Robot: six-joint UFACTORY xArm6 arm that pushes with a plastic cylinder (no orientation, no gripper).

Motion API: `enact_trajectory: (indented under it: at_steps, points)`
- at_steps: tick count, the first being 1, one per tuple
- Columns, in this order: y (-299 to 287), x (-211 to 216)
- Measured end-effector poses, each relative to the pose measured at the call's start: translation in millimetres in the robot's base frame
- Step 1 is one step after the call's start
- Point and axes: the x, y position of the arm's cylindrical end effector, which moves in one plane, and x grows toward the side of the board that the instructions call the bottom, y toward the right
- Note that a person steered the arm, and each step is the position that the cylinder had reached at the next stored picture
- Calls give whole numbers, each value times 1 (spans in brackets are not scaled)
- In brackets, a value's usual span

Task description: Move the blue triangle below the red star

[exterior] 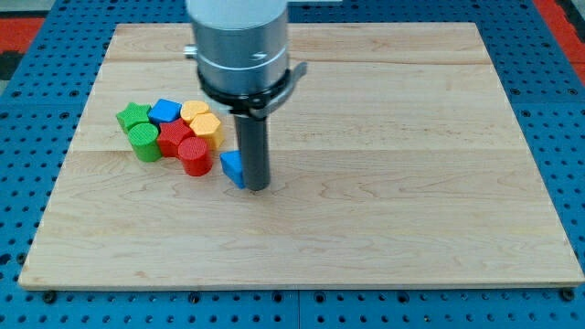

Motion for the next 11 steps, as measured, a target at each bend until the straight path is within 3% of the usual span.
enact_trajectory:
  at_steps: [2, 3, 4, 5, 8, 9, 11]
  points:
    - [23, -65]
    - [5, -53]
    - [-1, 2]
    - [-23, 18]
    - [-81, 34]
    - [-108, 10]
    - [-108, -5]
